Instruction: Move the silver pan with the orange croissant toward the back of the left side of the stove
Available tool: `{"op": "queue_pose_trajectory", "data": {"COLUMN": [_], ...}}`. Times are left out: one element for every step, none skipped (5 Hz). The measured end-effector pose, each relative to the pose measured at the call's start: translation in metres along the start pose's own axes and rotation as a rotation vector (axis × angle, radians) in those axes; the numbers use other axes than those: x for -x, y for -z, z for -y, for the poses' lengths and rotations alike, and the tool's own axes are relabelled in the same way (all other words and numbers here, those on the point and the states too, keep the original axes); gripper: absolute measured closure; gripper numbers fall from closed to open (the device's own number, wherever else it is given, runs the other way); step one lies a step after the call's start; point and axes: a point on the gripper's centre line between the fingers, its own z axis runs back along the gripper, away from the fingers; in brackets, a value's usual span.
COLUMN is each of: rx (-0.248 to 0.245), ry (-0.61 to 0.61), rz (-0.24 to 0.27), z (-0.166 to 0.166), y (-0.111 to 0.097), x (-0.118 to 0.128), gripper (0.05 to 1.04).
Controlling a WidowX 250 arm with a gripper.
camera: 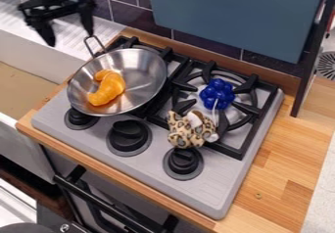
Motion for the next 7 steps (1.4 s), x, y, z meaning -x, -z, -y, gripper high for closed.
{"op": "queue_pose_trajectory", "data": {"rx": [-0.006, 0.002, 0.01, 0.001, -0.004, 0.003, -0.002], "ry": [-0.065, -0.093, -0.117, -0.135, -0.152, -0.175, -0.19], "rz": [0.02, 0.044, 0.068, 0.044, 0.058, 0.054, 0.061], "z": [-0.02, -0.022, -0.016, -0.011, -0.005, -0.001, 0.001], "y": [0.003, 0.009, 0.015, 0.026, 0.028, 0.032, 0.03], "x": [-0.001, -0.003, -0.004, -0.002, -0.005, -0.005, -0.007], "gripper": [0.085, 0.085, 0.085, 0.085, 0.085, 0.085, 0.085]}}
